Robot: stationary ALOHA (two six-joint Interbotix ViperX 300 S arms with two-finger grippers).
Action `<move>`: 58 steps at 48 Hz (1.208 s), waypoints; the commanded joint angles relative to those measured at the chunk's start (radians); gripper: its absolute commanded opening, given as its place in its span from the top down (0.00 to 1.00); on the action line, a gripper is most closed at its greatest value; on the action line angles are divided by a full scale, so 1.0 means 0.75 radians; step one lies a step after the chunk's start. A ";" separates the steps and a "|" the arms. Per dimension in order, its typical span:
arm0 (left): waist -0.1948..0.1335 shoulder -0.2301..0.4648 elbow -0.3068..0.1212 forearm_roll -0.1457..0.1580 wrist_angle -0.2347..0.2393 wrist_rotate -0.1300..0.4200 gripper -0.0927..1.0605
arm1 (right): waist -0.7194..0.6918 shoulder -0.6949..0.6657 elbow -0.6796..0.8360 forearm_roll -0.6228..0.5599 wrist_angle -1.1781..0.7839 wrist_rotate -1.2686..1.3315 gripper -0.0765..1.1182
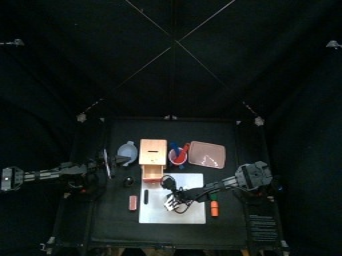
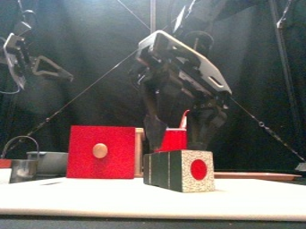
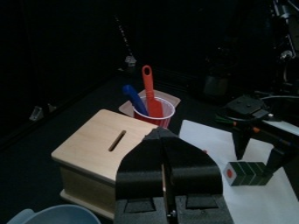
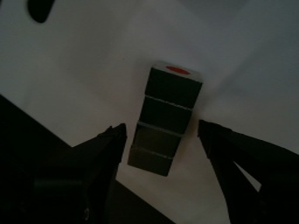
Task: Place sushi on board then cut the sushi with the knife then place the pieces on the plate
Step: Pick knife at handle with right hand
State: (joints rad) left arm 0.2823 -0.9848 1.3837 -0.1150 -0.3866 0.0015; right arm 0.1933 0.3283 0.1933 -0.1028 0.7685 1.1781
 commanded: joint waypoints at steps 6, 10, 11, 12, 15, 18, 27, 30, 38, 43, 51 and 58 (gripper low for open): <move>-0.002 0.008 -0.025 0.016 -0.004 -0.002 0.86 | -0.016 0.022 -0.090 0.012 0.043 0.004 0.16; -0.004 0.008 -0.025 0.014 -0.002 -0.004 0.86 | -0.022 0.037 -0.125 0.014 0.094 0.008 0.20; -0.004 0.008 -0.025 0.016 -0.004 -0.002 0.86 | -0.022 0.041 -0.137 0.012 0.106 0.012 0.22; -0.004 0.008 -0.025 0.016 -0.004 -0.002 0.86 | -0.025 0.045 -0.143 0.008 0.112 0.020 0.23; -0.004 0.008 -0.025 0.020 -0.002 0.002 0.86 | -0.025 0.057 -0.162 -0.004 0.137 0.057 0.27; -0.004 0.008 -0.027 0.029 -0.004 0.002 0.86 | -0.025 0.063 -0.168 -0.025 0.157 0.094 0.29; -0.006 0.008 -0.033 0.043 -0.004 -0.002 0.86 | -0.022 0.051 -0.168 -0.055 0.213 0.276 0.31; -0.006 0.008 -0.035 0.041 -0.004 -0.002 0.86 | -0.016 0.047 -0.164 -0.076 0.231 0.374 0.31; -0.006 0.008 -0.039 0.043 -0.004 0.000 0.86 | -0.014 0.045 -0.184 -0.090 0.243 0.562 0.31; -0.006 0.008 -0.045 0.043 -0.004 0.000 0.86 | -0.012 0.051 -0.207 -0.082 0.243 0.646 0.31; -0.004 0.008 -0.045 0.045 -0.002 0.002 0.86 | 0.020 0.065 -0.239 -0.074 0.250 0.757 0.31; 0.002 0.008 -0.043 0.057 -0.002 0.002 0.86 | 0.051 0.080 -0.243 -0.045 0.262 0.806 0.31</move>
State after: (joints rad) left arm 0.2792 -0.9848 1.3775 -0.0798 -0.3850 0.0031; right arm 0.2194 0.4096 0.0322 -0.1503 0.9618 1.7733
